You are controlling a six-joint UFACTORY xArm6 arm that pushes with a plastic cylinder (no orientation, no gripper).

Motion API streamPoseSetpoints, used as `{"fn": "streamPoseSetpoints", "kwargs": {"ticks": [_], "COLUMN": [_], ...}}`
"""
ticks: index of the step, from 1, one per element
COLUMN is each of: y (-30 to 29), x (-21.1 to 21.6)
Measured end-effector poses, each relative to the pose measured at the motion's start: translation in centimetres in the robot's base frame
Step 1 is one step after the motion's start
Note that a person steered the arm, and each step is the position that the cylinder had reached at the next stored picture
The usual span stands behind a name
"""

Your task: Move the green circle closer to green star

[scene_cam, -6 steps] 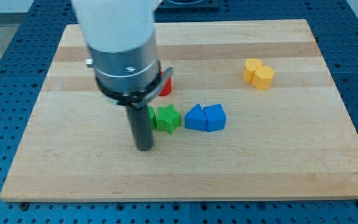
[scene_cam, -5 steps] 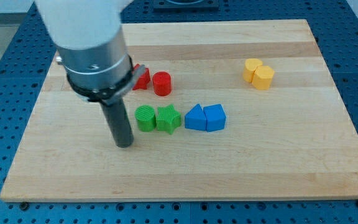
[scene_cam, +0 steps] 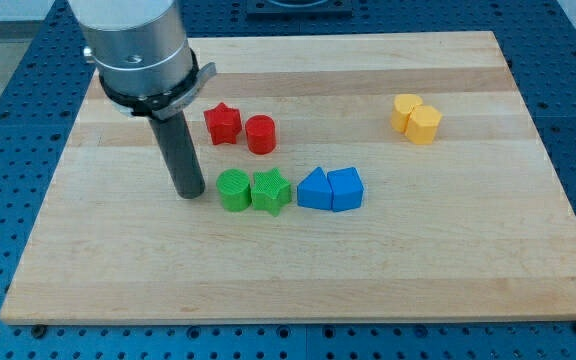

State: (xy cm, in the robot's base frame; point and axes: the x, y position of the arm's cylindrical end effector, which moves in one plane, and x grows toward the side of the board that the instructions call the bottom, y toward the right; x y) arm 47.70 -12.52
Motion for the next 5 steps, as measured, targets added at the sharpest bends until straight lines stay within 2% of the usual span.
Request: {"fn": "streamPoseSetpoints", "kwargs": {"ticks": [5], "y": [1.94], "x": [0.00]}}
